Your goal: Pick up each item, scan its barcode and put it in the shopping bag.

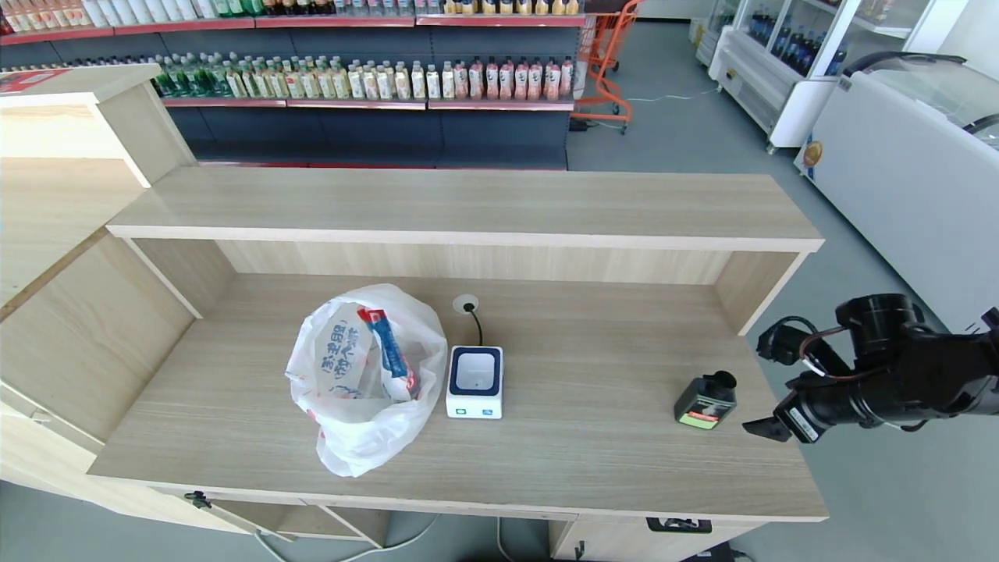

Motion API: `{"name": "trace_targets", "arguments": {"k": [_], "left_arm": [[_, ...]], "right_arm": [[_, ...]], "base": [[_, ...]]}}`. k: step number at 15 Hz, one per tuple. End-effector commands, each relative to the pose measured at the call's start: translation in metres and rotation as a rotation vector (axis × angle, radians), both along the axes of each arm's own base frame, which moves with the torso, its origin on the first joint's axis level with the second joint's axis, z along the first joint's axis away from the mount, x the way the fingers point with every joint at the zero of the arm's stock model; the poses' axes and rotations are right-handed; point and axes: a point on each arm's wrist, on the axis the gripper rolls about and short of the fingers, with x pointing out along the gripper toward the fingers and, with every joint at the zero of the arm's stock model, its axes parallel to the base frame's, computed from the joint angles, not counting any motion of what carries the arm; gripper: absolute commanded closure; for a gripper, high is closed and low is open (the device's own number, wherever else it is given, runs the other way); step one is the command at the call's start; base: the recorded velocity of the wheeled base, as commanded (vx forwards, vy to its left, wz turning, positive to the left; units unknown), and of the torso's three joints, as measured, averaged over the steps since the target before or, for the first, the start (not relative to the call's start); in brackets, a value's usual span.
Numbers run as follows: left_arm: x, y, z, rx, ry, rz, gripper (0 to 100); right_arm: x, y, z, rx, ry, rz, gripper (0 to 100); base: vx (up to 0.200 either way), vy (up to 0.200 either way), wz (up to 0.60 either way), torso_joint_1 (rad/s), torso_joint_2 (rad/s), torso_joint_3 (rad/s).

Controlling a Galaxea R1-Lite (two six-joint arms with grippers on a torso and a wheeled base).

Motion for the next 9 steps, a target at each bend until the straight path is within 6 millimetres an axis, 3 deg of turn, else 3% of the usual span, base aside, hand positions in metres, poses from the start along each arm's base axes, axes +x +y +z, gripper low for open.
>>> {"name": "trace_targets", "arguments": {"k": [1, 4, 9], "left_arm": [[0.000, 0.000, 0.000, -0.001, -0.001, 0.000, 0], [0.000, 0.000, 0.000, -0.001, -0.001, 0.000, 0], [0.000, 0.000, 0.000, -0.001, -0.001, 0.000, 0]], "right_arm": [[0.018, 0.008, -0.023, 0.026, 0.031, 0.048, 0], [0.048, 0.028, -0.033, 0.062, -0.004, 0.135, 0], [0.065, 0.038, -0.045, 0.057, -0.008, 0.168, 0]], "base": [[0.000, 0.000, 0.00, 0.000, 0.00, 0.000], [0.000, 0.000, 0.00, 0.000, 0.00, 0.000], [0.000, 0.000, 0.00, 0.000, 0.00, 0.000]]}}
